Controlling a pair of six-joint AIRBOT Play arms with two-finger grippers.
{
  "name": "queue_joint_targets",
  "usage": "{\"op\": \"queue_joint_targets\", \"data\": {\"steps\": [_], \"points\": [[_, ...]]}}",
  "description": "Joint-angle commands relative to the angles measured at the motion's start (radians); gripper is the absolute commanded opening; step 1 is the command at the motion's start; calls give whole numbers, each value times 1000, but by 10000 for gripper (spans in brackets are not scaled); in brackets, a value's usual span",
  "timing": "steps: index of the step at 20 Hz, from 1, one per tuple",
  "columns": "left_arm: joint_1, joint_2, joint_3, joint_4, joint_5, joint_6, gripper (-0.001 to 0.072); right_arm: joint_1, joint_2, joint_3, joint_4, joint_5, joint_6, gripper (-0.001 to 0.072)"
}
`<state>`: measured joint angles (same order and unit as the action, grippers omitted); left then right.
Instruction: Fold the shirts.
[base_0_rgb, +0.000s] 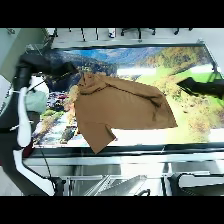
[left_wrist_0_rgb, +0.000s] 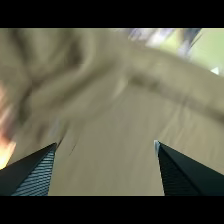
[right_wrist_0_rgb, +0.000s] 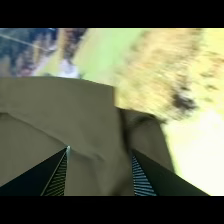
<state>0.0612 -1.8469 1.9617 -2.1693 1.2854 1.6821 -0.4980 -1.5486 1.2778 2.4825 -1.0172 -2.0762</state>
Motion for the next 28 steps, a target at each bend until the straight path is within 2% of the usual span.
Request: {"op": "queue_joint_targets", "data": {"steps": [1, 4, 7, 9, 17, 18, 19, 20, 21, 22, 23, 28], "points": [[154, 122, -235, 26, 269, -16, 699, -171, 29, 11, -271, -270, 52, 439], [208, 240, -599, 17, 161, 32, 698, -261, 26, -50, -288, -349, 7, 438], [199, 261, -809, -92, 58, 146, 698, -277, 11, -84, -290, -372, -21, 438], [171, 232, -848, -159, 34, 189, 698, -261, -21, -84, -287, -402, -22, 438], [27, 124, -852, -161, -30, 193, 697, -168, -129, -84, -286, -408, -39, 439], [27, 122, -852, -161, -33, 193, 607, -157, -144, -84, -286, -408, -40, 439], [27, 122, -851, -161, -47, 193, 469, -144, -156, -84, -282, -407, -49, 439], [27, 123, -845, -162, -61, 193, 382, -130, -167, -84, -280, -406, -50, 439], [27, 122, -837, -161, -71, 193, 260, -114, -177, -84, -280, -398, -58, 439], [26, 122, -827, -161, -75, 193, 100, -98, -187, -84, -280, -389, -66, 439], [20, 122, -818, -161, -75, 195, 14, -84, -196, -83, -280, -381, -72, 439], [9, 122, -756, -154, -48, 195, 16, -37, -240, -83, -280, -361, -72, 439]]}}
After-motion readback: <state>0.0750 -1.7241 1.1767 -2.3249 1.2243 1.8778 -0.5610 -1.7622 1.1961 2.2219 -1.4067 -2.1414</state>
